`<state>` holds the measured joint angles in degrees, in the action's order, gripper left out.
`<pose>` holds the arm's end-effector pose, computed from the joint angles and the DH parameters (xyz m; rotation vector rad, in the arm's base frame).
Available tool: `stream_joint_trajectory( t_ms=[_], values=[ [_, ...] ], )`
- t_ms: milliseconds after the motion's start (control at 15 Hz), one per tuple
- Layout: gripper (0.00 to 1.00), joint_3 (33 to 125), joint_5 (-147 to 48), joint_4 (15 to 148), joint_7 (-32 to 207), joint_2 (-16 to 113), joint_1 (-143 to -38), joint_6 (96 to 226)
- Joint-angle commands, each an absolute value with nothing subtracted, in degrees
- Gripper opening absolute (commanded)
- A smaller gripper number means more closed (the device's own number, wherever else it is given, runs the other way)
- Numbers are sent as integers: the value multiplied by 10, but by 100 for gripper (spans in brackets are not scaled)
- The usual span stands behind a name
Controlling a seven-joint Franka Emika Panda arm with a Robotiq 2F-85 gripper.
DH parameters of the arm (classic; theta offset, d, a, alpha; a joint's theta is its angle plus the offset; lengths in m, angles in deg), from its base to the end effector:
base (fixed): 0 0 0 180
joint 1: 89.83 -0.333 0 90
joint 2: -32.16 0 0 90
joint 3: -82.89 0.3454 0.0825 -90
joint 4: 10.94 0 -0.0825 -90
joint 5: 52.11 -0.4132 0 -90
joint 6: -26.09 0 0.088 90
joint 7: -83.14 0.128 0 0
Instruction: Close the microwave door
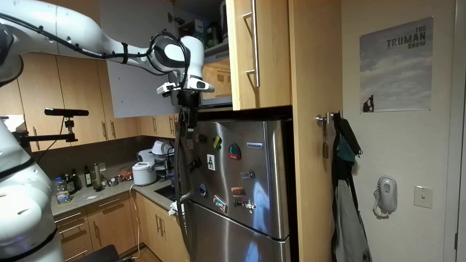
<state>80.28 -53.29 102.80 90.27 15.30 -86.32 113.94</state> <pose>0.4632 -0.0493 0.5796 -3.0794 0.3543 0.2457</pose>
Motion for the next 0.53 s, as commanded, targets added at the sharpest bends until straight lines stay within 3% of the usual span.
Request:
stream_joint_trajectory(
  t_ms=[0, 467],
  values=[
    [100, 804, -530, 1029, 905, 153, -862, 1141],
    [100, 810, -505, 1069, 906, 132, -862, 1177]
  ],
)
